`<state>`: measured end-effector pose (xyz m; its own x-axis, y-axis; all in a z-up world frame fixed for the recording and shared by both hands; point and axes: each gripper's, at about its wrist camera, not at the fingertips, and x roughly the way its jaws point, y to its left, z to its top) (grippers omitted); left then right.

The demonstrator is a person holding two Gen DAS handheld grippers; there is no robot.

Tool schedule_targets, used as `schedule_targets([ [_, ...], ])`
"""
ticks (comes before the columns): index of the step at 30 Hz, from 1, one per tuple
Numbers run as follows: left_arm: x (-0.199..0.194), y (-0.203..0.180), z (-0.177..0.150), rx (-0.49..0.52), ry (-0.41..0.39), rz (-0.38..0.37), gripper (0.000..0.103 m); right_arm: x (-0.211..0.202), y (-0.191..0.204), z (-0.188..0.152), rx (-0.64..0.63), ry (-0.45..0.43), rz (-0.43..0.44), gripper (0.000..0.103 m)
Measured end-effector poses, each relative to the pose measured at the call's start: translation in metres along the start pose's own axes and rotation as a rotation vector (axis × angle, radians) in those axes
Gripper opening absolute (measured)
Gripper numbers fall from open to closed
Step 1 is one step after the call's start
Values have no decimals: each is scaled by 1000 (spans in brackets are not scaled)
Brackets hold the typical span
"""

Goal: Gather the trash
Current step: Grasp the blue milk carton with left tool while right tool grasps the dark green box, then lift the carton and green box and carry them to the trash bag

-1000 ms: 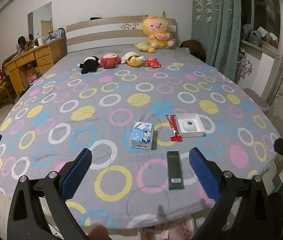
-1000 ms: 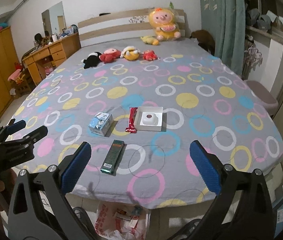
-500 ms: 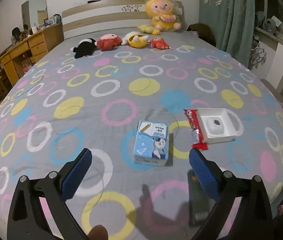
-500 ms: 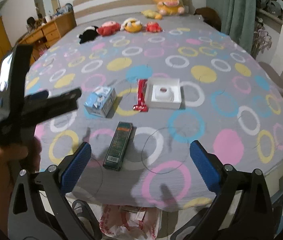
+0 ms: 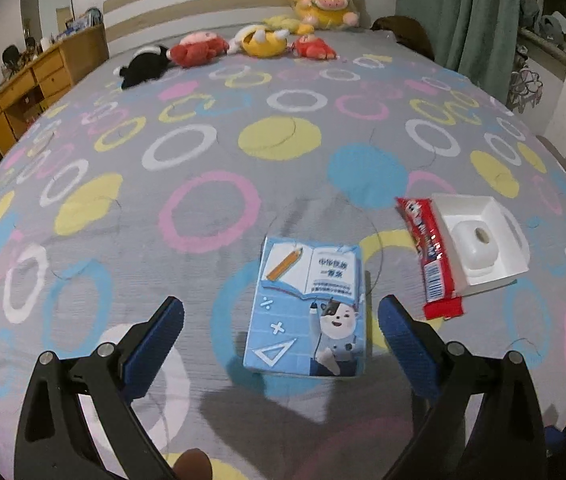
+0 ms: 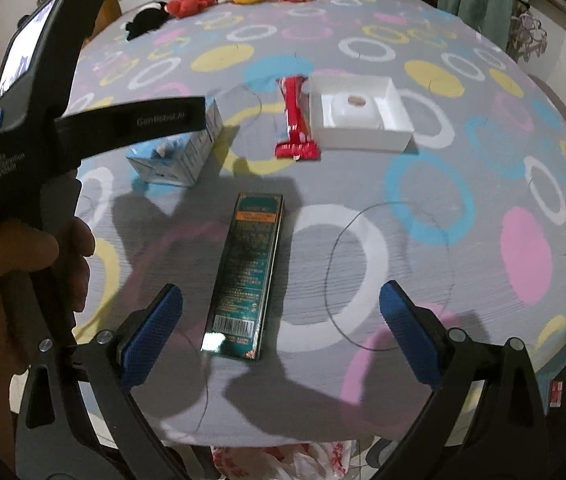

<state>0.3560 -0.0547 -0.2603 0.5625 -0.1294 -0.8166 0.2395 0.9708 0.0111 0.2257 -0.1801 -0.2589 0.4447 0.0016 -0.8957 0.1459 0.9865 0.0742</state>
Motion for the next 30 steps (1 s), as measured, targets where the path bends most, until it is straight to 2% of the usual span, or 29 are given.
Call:
schedule_targets([
  [7, 17, -4, 4, 26, 21, -10, 95, 24, 6, 1, 5, 34, -16, 96],
  [17, 51, 4, 4, 15, 113, -14, 94, 56, 17, 2, -30, 70, -60, 94],
  [19, 59, 4, 1, 16, 134, -10, 92, 56, 20, 2, -43, 63, -63, 87],
  [20, 58, 2, 1, 24, 122, -2, 91, 55, 21, 2, -48, 61, -61, 76],
  [22, 57, 0, 2, 26, 116, -13, 77, 52, 25, 2, -66, 48, -60, 60],
  [23, 54, -1, 4, 20, 106, -17, 64, 51, 26, 1, -70, 42, -61, 42],
  [24, 52, -1, 5, 15, 107, -11, 63, 50, 28, 1, -76, 37, -64, 35],
  [30, 51, -3, 4, 13, 97, -18, 63, 50, 25, 1, -82, 33, -55, 35],
])
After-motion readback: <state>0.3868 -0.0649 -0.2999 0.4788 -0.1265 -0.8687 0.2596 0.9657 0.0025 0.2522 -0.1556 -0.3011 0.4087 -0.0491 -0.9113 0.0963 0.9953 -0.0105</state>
